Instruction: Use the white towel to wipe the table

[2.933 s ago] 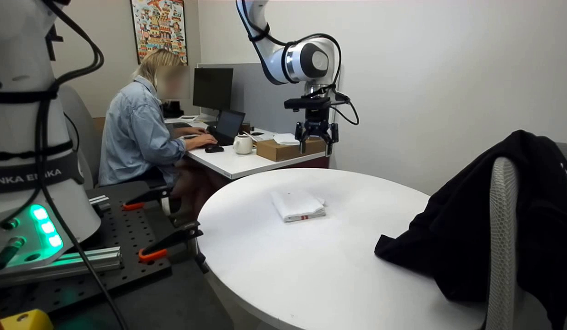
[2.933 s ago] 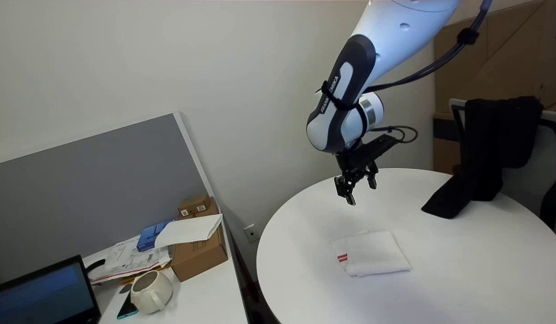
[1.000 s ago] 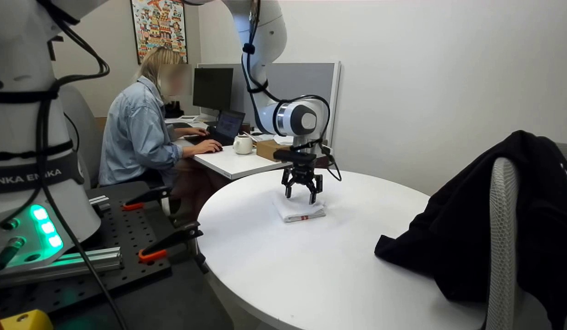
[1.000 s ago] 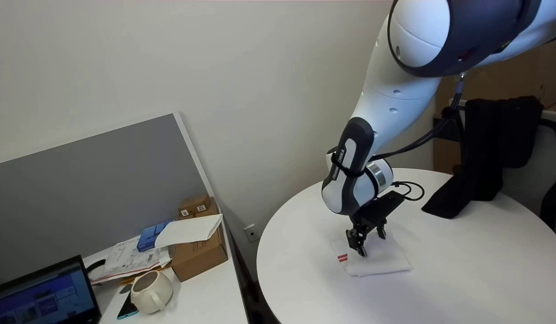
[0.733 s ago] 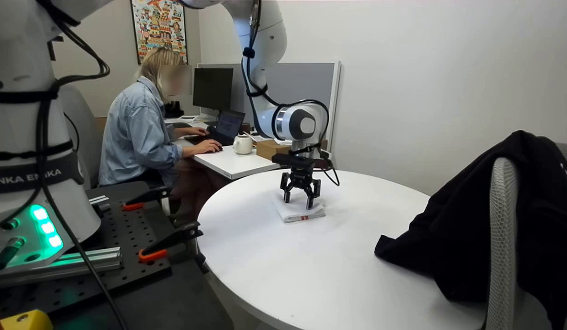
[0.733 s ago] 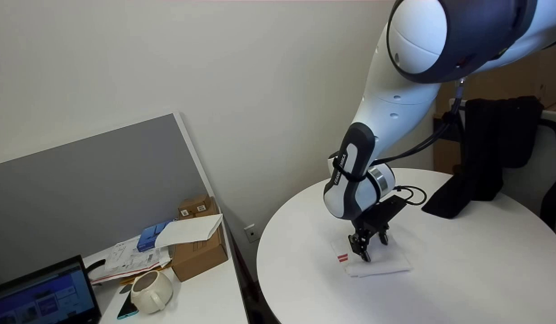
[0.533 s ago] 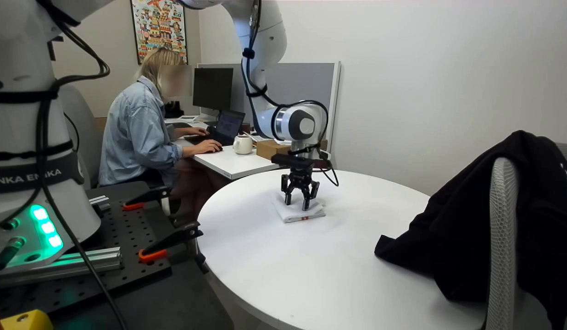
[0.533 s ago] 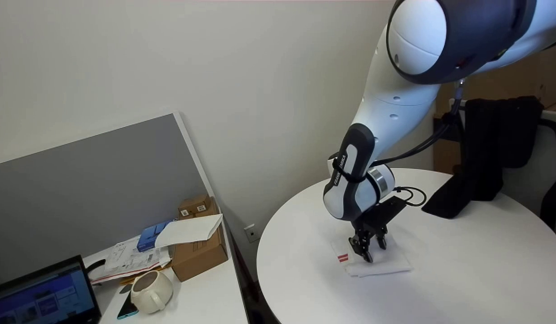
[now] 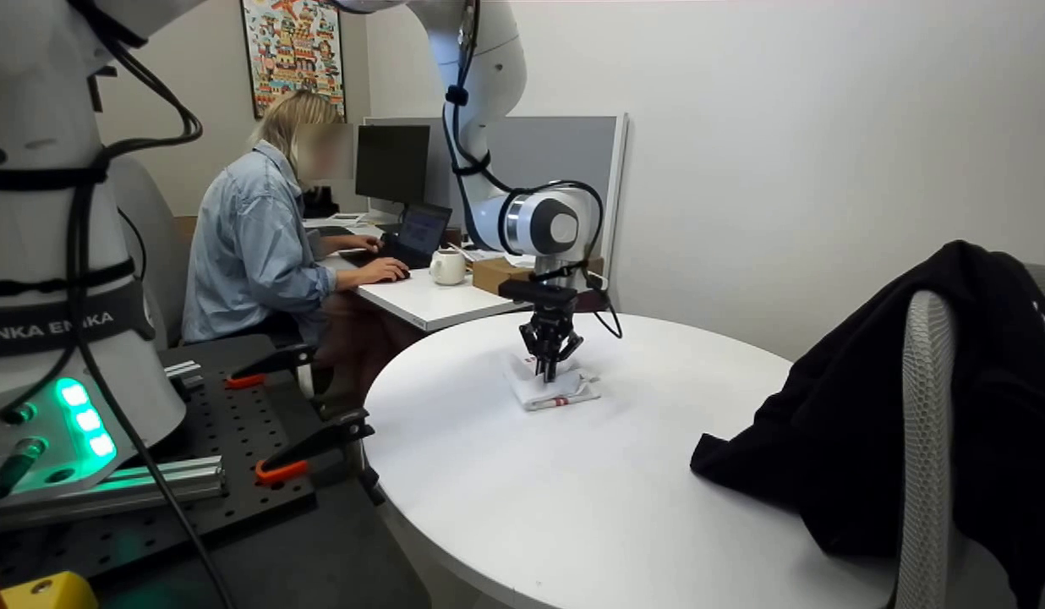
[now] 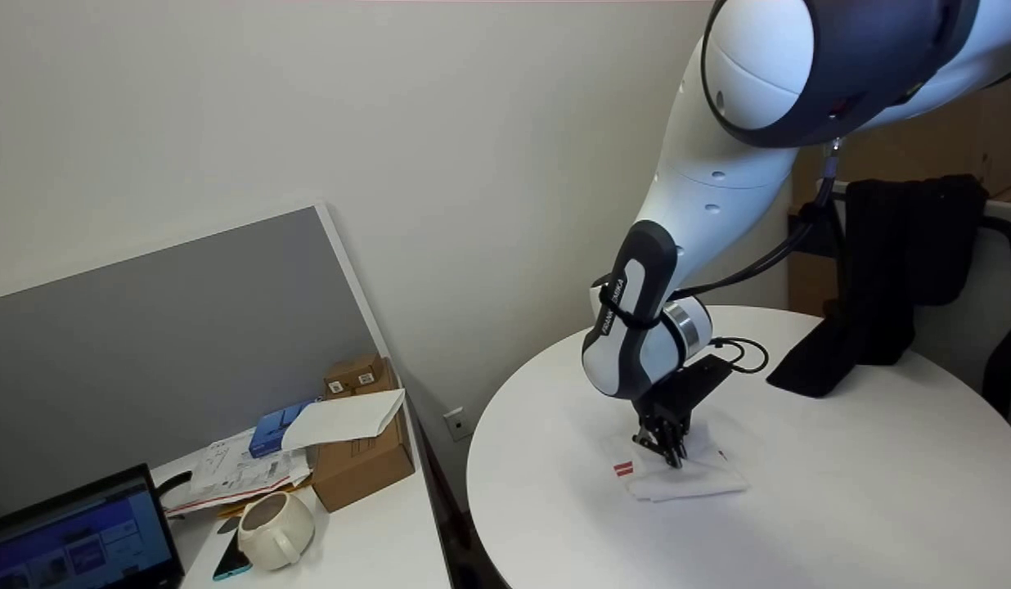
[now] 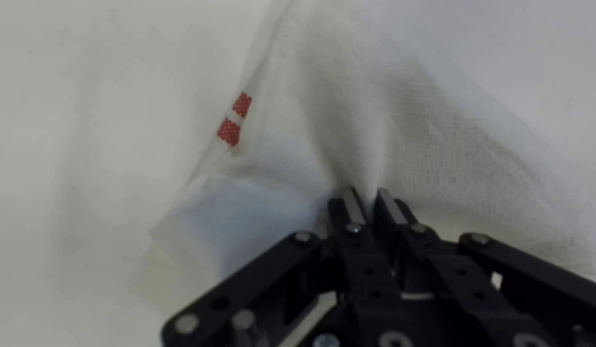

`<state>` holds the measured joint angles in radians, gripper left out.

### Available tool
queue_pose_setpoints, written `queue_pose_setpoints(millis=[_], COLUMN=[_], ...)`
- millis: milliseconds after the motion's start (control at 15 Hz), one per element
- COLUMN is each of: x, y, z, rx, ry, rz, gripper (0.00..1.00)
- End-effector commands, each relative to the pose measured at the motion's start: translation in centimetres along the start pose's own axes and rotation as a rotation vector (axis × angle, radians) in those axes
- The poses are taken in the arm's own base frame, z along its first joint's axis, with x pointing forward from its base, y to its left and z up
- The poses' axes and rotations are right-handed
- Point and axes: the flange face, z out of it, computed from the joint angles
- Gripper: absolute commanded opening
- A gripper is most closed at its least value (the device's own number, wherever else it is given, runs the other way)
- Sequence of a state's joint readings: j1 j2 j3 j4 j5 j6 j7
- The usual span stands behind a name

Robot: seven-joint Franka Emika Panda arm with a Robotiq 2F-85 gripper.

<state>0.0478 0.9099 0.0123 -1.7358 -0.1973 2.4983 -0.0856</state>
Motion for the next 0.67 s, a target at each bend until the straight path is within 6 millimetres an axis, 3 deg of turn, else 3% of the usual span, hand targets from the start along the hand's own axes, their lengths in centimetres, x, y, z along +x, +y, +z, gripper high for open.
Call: queue_pose_setpoints(millis=[0, 333, 600], x=[0.4, 2.3, 4.3], y=[-0.8, -2.0, -0.6], z=[0.1, 1.2, 1.1], rx=[0.023, 0.042, 0.036], ry=[0.017, -0.017, -0.060], rz=[-0.028, -0.040, 0.000], gripper=[0.00, 0.01, 0.01])
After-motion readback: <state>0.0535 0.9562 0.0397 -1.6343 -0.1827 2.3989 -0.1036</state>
